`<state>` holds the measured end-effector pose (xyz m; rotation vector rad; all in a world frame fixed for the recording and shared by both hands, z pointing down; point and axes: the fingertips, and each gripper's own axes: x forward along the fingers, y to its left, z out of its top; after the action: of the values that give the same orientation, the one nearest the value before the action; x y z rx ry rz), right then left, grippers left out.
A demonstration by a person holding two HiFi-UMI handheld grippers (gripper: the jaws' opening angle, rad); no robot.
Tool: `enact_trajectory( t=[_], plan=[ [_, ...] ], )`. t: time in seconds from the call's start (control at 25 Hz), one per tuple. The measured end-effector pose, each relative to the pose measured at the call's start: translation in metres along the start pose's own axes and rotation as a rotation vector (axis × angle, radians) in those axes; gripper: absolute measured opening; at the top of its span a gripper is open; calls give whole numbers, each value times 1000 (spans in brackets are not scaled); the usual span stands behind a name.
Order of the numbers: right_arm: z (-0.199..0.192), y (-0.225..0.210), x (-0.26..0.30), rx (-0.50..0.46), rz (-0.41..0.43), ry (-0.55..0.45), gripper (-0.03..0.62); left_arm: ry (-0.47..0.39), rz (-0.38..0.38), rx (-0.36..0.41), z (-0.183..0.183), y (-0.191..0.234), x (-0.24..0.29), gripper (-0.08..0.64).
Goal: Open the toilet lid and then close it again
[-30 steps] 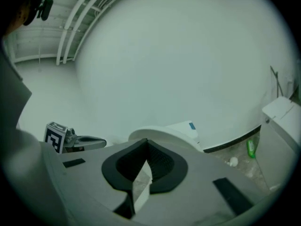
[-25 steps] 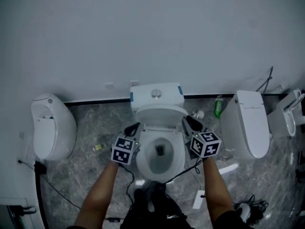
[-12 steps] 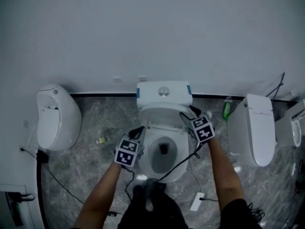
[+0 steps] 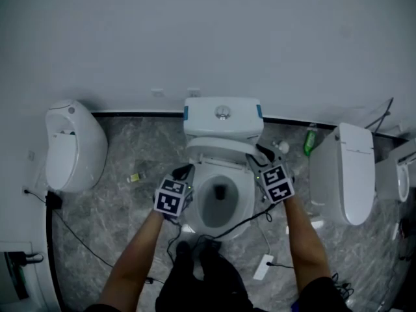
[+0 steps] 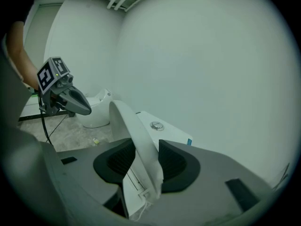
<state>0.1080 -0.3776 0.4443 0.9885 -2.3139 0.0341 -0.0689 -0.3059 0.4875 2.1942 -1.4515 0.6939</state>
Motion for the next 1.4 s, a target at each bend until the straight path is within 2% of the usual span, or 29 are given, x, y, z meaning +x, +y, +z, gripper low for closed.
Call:
enact_trajectory(
  t=[0.36, 0.72, 0.96, 1.08, 1.2, 1.24, 1.32, 1.4],
  plan=[
    [-19, 46, -32, -37, -29, -29, 176, 55, -16, -31, -30, -2, 3, 6],
    [-44, 84, -53, -58, -85, -33, 184, 44, -55, -57, -55, -14, -4, 6],
    [-62, 107, -64, -147, -106, -24, 186, 55, -86, -50, -73, -24, -11, 6],
    [-68, 114, -67, -166, -157, -32, 189, 56, -102, -54, -81, -28, -13, 6],
    [-79, 113, -75, -214, -249, -25, 196, 43, -115, -54, -83, -31, -14, 6],
    [-84, 115, -79, -211, -268, -10, 196, 40, -118, -51, -84, -31, -14, 6],
    [-94, 121, -89, -146, -275, 12, 196, 44, -123, -46, -87, -32, -15, 6],
    [-105, 128, -101, 18, -258, 23, 196, 55, -128, -40, -94, -32, -17, 6]
  ],
)
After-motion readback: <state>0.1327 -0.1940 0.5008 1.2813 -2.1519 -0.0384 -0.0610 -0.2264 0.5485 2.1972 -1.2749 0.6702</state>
